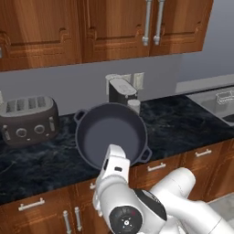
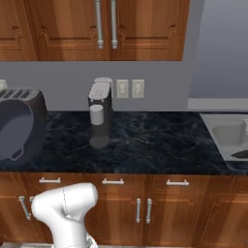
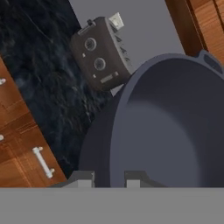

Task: Move the pot and pan from the stove into the sink.

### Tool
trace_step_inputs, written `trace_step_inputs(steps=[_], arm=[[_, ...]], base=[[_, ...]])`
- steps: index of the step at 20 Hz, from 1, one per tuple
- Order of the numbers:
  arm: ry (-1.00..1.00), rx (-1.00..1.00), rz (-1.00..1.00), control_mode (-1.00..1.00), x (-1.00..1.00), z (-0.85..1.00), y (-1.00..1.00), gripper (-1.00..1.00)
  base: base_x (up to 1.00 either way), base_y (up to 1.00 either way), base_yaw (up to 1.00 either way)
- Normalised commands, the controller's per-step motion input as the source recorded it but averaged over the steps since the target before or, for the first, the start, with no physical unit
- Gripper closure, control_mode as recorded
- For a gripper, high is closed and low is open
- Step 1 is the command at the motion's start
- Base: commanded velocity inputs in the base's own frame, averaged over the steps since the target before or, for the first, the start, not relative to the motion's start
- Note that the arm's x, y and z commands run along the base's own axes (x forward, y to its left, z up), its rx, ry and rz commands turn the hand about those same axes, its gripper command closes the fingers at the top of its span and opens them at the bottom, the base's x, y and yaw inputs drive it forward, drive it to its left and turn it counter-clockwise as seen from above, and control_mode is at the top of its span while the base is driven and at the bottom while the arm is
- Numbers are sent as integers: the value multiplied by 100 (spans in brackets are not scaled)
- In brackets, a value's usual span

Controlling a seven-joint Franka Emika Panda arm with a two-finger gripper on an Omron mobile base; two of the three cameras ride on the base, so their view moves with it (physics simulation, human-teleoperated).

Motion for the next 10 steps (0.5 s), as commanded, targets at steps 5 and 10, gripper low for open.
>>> trace_step_inputs(steps=[5, 10], arm=[[0, 0, 0, 100, 0, 0, 0, 100], [0, 0, 0, 100, 0, 0, 0, 100]], base=[[7, -72, 0], [2, -82, 9]])
